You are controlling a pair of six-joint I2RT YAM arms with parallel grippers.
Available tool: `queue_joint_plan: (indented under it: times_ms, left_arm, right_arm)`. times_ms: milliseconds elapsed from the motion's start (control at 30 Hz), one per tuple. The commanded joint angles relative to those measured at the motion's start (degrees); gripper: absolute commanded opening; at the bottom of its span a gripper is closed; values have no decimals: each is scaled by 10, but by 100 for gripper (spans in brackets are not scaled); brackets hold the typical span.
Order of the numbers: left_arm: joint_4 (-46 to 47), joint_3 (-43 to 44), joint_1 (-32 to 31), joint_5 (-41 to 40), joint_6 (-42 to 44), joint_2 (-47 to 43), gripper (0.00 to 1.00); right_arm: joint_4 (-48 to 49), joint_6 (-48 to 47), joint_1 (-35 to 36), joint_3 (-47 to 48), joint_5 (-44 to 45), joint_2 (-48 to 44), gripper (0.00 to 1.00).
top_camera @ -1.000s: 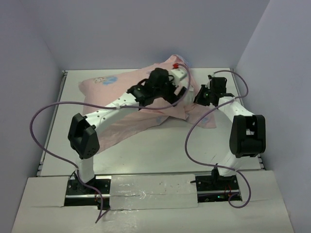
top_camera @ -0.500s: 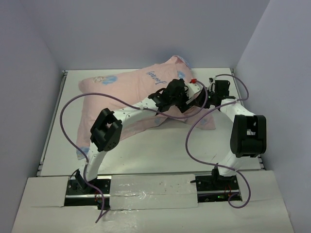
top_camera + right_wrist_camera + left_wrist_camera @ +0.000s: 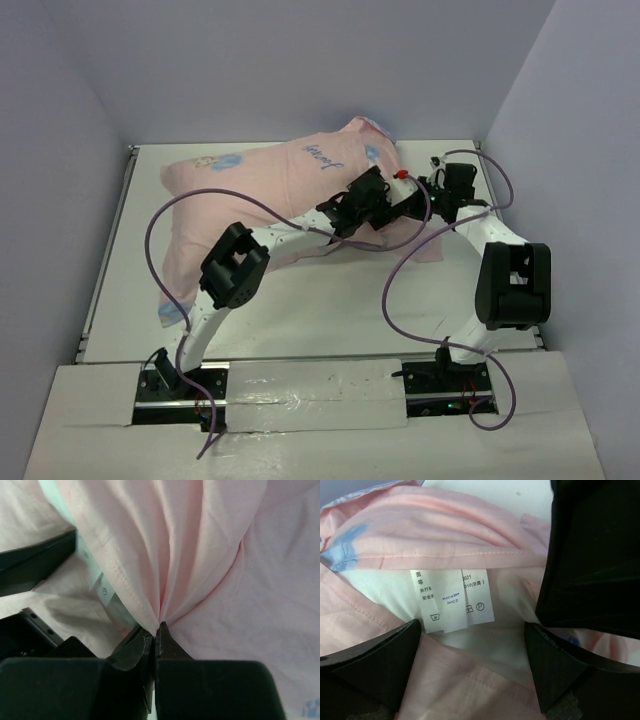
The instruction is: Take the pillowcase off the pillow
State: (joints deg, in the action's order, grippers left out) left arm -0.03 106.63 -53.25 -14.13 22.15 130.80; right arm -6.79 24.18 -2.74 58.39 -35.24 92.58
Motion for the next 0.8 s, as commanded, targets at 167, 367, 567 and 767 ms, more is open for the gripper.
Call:
queue_joint_plan:
  times_ms: [167, 367, 567, 767]
  left_arm:
    - [85, -7, 20, -90, -22, 52, 0]
    - [221, 55, 30, -318, -34, -12, 0]
    - [281, 26, 50, -388, -23, -135, 0]
    - [201, -96, 103, -327, -123, -320, 0]
  right_arm:
    - [17, 10, 15, -17, -56, -71, 0]
    - [-21, -4, 15, -11, 38, -93, 0]
    - [-100, -2, 14, 6, 229, -100, 0]
    - [-121, 15, -13, 28, 290, -60, 0]
